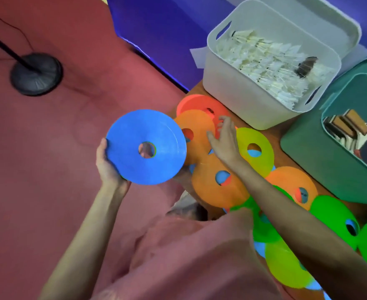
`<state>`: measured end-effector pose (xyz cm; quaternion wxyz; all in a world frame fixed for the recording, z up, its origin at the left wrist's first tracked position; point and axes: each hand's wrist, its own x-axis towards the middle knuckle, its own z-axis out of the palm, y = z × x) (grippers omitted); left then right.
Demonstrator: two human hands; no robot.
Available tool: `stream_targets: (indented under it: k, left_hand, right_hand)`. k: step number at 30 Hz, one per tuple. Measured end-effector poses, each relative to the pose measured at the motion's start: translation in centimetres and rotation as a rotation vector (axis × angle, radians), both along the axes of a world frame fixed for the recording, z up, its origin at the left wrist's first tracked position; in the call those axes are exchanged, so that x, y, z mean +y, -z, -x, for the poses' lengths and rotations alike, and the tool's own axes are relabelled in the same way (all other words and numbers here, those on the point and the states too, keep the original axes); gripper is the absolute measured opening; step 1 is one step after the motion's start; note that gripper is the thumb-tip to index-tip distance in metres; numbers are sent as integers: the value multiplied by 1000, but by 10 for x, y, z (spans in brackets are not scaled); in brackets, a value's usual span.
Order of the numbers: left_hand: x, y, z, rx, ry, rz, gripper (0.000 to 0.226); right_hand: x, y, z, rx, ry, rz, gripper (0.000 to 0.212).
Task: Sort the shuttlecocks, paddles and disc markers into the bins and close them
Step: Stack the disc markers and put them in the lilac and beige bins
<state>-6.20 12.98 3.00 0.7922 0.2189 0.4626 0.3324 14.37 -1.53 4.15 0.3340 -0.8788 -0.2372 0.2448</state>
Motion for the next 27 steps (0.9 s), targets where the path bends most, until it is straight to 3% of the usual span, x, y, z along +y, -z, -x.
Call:
stream_targets:
  k: [3, 6, 11, 19, 21, 24, 27]
  left_hand:
    - [4, 5, 18, -3, -57, -1, 35]
    - [4, 6, 26, -9, -104, -2, 35]
    - [2, 10, 28, -32, -141, 13, 33]
    - [7, 7, 26, -2, -137, -12, 33]
    - [8, 5, 24, 9, -127, -16, 33]
    - [8, 2, 21, 20, -112, -24, 33]
    - [8, 4, 19, 19, -94, -15, 33]
  right_hand:
    - [12, 31, -19, -38, -6, 137, 86]
    - [24, 48, -31, 6, -64, 231, 111]
    - [27, 65, -50, 15, -12, 320, 101]
    - [18, 79, -56, 212, 209, 200, 58]
    - [19, 77, -51, 233, 297, 153, 67]
    - [22, 72, -39, 246, 315, 203, 103]
    - [27, 70, -28, 239, 312, 245, 115]
